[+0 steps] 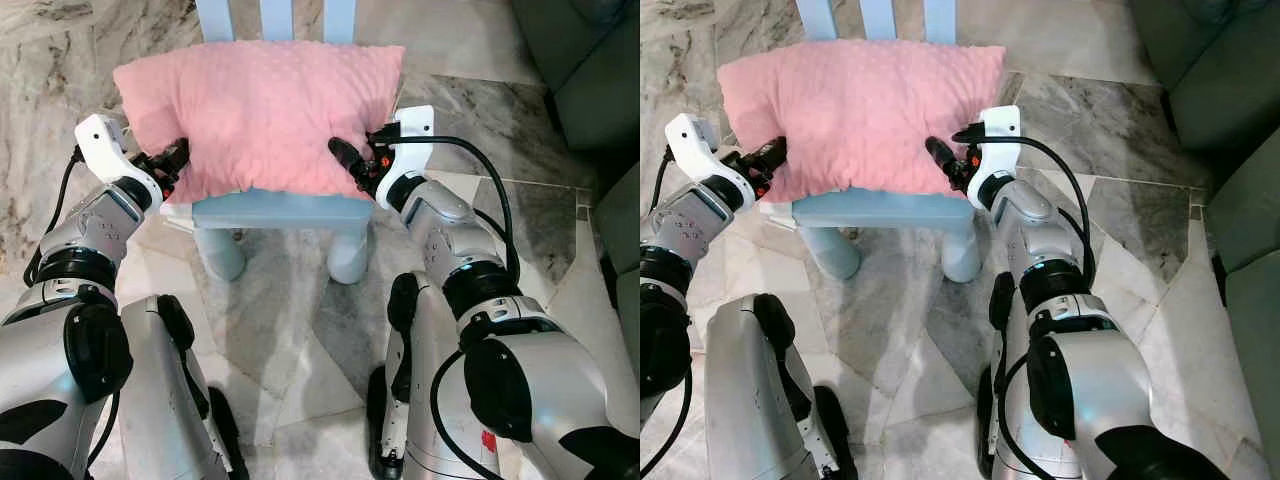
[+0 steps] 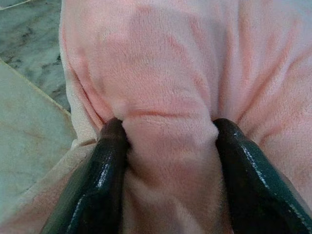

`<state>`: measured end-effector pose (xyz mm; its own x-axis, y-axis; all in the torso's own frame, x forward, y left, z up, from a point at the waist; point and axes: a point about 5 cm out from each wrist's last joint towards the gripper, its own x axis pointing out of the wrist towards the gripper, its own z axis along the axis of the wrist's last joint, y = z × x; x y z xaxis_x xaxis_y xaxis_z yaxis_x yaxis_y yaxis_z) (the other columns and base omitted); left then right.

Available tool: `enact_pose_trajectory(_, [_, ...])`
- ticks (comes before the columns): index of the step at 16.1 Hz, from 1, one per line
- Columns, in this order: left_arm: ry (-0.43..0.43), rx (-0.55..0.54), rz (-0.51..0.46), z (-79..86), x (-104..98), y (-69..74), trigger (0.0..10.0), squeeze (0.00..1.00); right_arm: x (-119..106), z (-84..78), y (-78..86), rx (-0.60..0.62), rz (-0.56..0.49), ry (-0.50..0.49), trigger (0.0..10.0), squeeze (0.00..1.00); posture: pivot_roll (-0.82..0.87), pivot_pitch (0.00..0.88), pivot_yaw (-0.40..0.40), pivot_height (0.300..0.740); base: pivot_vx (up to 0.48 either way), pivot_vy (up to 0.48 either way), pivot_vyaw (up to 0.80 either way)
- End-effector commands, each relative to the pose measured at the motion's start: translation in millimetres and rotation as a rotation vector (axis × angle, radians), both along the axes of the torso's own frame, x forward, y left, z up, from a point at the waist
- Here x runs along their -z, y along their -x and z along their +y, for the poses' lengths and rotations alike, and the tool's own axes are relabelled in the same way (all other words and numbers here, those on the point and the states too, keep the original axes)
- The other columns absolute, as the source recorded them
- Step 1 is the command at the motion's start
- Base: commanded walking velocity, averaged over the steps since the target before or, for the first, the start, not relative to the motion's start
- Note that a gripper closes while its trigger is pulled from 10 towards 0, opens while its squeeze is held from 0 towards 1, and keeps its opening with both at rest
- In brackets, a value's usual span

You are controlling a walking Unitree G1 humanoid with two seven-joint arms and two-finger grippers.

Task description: Move the pillow to the sofa

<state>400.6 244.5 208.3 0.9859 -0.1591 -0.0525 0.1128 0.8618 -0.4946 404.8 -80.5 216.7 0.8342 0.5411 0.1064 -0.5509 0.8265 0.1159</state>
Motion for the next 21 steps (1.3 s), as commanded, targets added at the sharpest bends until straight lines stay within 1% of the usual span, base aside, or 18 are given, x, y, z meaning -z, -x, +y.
enact_pose_trajectory(1, [0.008, 0.016, 0.076, -5.5, 18.8, 3.1, 0.0, 0.00, 10.3, 8.3, 4.0, -0.042, 0.031, 0.018, 0.0, 0.00, -0.08, 0.394, -0.024, 0.366, 0.000, 0.000, 0.00])
enact_pose_trajectory(4, [0.017, 0.023, 0.081, -6.7, 20.7, 3.6, 0.0, 0.00, 11.1, 10.0, 5.0, -0.051, 0.029, 0.022, 0.0, 0.00, -0.08, 0.393, -0.025, 0.366, 0.000, 0.000, 0.00])
enact_pose_trajectory(8, [0.008, 0.014, 0.071, -6.1, 20.0, 3.4, 0.0, 0.00, 10.4, 9.9, 5.4, -0.050, 0.021, 0.015, 0.0, 0.00, -0.08, 0.398, -0.025, 0.366, 0.000, 0.000, 0.00])
enact_pose_trajectory(9, [-0.020, 0.001, 0.054, -4.3, 18.5, 3.3, 0.0, 0.00, 10.0, 9.9, 5.4, -0.048, 0.019, 0.014, 0.0, 0.00, -0.08, 0.398, -0.025, 0.366, 0.000, 0.000, 0.00])
enact_pose_trajectory(10, [-0.087, -0.035, 0.023, -0.1, 15.9, 3.3, 0.0, 0.00, 9.9, 9.8, 5.4, -0.045, 0.018, 0.013, 0.0, 0.00, -0.08, 0.398, -0.025, 0.366, 0.000, 0.000, 0.00])
enact_pose_trajectory(11, [-0.130, -0.078, -0.011, 3.9, 11.9, 3.1, 0.0, 0.00, 9.4, 9.5, 5.3, -0.040, 0.014, 0.013, 0.0, 0.00, -0.08, 0.400, -0.024, 0.366, 0.000, 0.000, 0.00])
enact_pose_trajectory(12, [-0.210, -0.153, -0.037, 11.4, 7.2, 3.7, 0.0, 0.00, 6.5, 8.1, 5.0, -0.020, -0.012, 0.014, 0.0, 0.00, -0.08, 0.401, -0.022, 0.366, 0.000, 0.000, 0.00])
enact_pose_trajectory(13, [-0.269, -0.208, -0.051, 17.4, 4.5, 4.9, 0.0, 0.00, 3.3, 6.8, 4.7, -0.007, -0.032, 0.005, 0.0, 0.00, -0.08, 0.400, -0.021, 0.366, 0.000, 0.000, 0.00])
enact_pose_trajectory(14, [-0.302, -0.256, -0.080, 25.3, 1.8, 7.8, 0.0, 0.00, -4.1, 4.3, 4.3, 0.007, -0.064, -0.030, 0.0, 0.00, -0.08, 0.399, -0.021, 0.366, 0.000, 0.000, 0.00])
enact_pose_trajectory(15, [-0.330, -0.294, -0.095, 33.9, 1.4, 11.4, 0.0, 0.00, -11.0, 3.3, 4.8, 0.008, -0.100, -0.051, 0.0, 0.00, -0.07, 0.395, -0.022, 0.366, 0.000, 0.000, 0.00])
enact_pose_trajectory(16, [-0.333, -0.329, -0.116, 42.1, 0.4, 15.3, 0.0, 0.00, -15.9, 1.9, 6.2, 0.005, -0.134, -0.057, 0.0, 0.00, -0.07, 0.389, -0.023, 0.366, 0.000, 0.000, 0.00])
enact_pose_trajectory(17, [-0.338, -0.355, -0.133, 47.0, -0.6, 17.8, 0.0, 0.00, -17.6, -0.3, 7.2, 0.008, -0.153, -0.060, 0.0, 0.00, -0.07, 0.376, -0.024, 0.366, 0.000, 0.000, 0.00])
enact_pose_trajectory(18, [-0.349, -0.375, -0.146, 50.1, -1.9, 19.4, 0.0, 0.00, -18.8, -2.2, 8.0, 0.013, -0.165, -0.064, 0.0, 0.00, -0.07, 0.376, -0.024, 0.366, 0.000, 0.000, 0.00])
enact_pose_trajectory(19, [-0.357, -0.387, -0.159, 51.3, -2.7, 20.3, 0.0, 0.00, -18.6, -3.9, 8.7, 0.015, -0.175, -0.057, 0.0, 0.00, -0.06, 0.357, -0.024, 0.366, 0.000, 0.000, 0.00])
enact_pose_trajectory(20, [-0.388, -0.413, -0.200, 54.3, -9.0, 22.0, 0.0, 0.00, -20.1, -8.9, 10.9, 0.011, -0.199, -0.043, 0.0, 0.00, -0.07, 0.317, -0.025, 0.366, 0.000, 0.000, 0.00])
enact_pose_trajectory(21, [-0.400, -0.421, -0.230, 54.7, -14.9, 21.6, 0.0, 0.00, -20.7, -12.5, 12.0, 0.009, -0.211, -0.029, 0.0, 0.00, -0.07, 0.292, -0.025, 0.366, 0.000, 0.000, 0.00])
